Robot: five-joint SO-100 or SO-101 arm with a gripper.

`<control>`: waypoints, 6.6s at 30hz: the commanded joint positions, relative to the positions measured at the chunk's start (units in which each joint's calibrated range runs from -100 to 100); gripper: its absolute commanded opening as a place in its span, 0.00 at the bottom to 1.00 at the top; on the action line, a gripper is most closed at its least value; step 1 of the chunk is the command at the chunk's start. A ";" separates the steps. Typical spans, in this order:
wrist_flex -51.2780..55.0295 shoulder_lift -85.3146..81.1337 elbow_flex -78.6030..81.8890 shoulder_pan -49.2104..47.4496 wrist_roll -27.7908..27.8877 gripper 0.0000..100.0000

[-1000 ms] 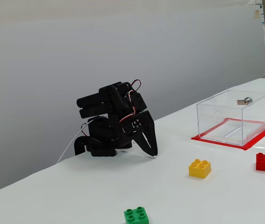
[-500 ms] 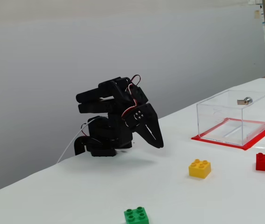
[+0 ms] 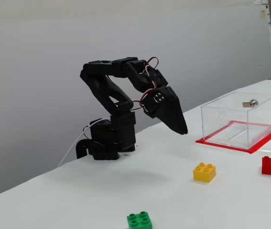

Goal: Pick the red lego brick and place it into the transparent box

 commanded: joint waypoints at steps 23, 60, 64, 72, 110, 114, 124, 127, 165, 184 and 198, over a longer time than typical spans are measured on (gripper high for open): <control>-0.32 33.79 -33.51 -9.41 5.65 0.02; -5.45 60.60 -57.65 -16.06 7.53 0.02; -7.20 61.45 -57.65 -15.91 7.58 0.07; -7.28 63.15 -57.74 -15.99 7.63 0.22; -10.07 69.85 -63.26 -21.60 7.58 0.40; -10.15 72.06 -65.61 -22.12 7.58 0.40; -10.15 77.06 -69.23 -22.20 7.53 0.40; -10.15 78.08 -69.32 -22.20 7.53 0.40; -7.72 81.64 -72.39 -23.16 7.01 0.39; -8.15 81.64 -72.39 -22.94 6.02 0.27; -8.15 81.64 -72.39 -22.79 5.96 0.19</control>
